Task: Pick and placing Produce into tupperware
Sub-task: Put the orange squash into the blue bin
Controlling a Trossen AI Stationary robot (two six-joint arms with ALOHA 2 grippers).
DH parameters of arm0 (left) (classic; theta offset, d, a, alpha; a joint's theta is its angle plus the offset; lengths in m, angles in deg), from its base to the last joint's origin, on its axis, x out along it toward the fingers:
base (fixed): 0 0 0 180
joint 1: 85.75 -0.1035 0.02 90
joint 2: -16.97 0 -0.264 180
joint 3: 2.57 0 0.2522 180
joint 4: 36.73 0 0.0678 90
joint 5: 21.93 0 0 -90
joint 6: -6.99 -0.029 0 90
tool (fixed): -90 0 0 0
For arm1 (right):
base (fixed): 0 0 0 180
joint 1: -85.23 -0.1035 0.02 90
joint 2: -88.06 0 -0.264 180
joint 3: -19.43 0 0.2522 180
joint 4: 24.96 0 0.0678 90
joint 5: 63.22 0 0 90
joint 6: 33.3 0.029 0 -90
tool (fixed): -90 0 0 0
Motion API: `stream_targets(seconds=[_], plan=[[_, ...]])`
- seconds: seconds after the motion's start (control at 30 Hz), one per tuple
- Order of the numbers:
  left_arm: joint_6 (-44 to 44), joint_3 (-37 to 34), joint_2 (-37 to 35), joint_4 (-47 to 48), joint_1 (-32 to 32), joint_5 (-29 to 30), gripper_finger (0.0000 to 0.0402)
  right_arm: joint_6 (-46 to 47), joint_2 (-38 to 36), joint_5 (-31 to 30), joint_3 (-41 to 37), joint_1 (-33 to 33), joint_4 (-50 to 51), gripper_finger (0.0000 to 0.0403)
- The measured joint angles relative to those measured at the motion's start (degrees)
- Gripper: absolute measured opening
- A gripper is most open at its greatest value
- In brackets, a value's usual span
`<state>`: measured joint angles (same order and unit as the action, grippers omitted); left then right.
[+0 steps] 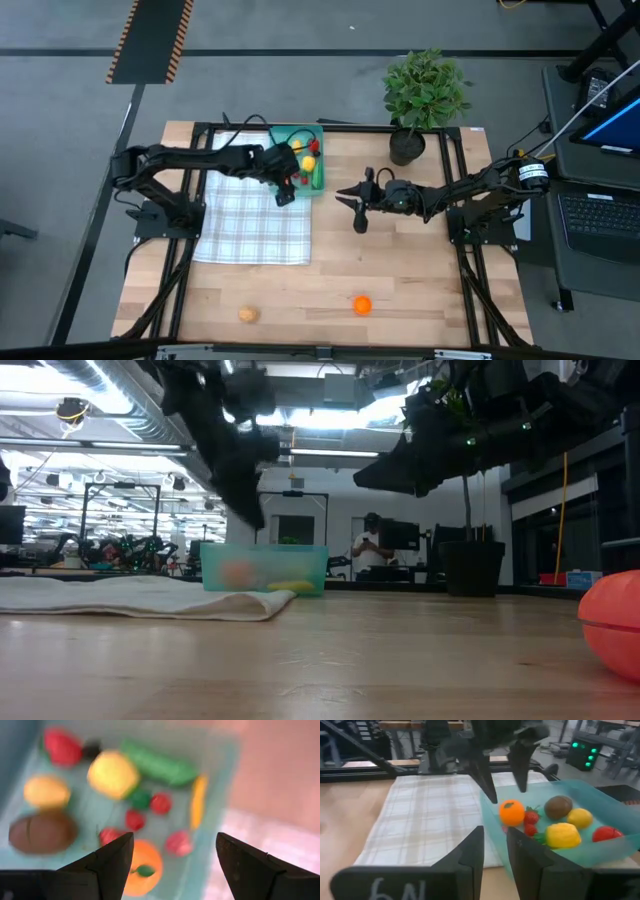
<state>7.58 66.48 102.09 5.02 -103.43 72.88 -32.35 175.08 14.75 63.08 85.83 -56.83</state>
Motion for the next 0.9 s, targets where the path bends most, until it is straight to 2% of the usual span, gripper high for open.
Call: stream_targets(seconds=[0.17, 0.27, 0.4, 0.5, 0.67, 0.9], plan=[[-2.7, 0.0, -2.7, -7.0, 7.7, 0.2, 0.0275, -3.0, 0.0, 8.9, 0.0, 0.0, -0.5, 0.0086], [-2.7, 0.0, -4.0, -9.1, 11.9, 2.2, 0.0275, -3.1, 0.0, 13.7, 0.0, 0.0, -0.5, 0.0086], [-1.8, -0.2, -4.3, -10.8, 18.0, 7.7, 0.0275, -2.3, 0.0, 15.0, 0.0, 0.0, 0.1, 0.0086], [-1.1, -2.2, -4.3, -17.4, 22.2, 10.6, 0.0275, -2.8, 0.0, 15.1, 0.0, 0.0, -0.1, 0.0086], [0.3, -9.0, -4.3, -29.5, 27.5, 11.0, 0.0275, -2.8, 0.0, 15.1, 0.0, -0.1, -0.5, 0.0086], [5.3, -16.5, -4.3, -39.4, 32.6, 11.3, 0.0275, -3.0, 0.0, 15.1, 0.0, -0.1, -0.5, 0.0086]])
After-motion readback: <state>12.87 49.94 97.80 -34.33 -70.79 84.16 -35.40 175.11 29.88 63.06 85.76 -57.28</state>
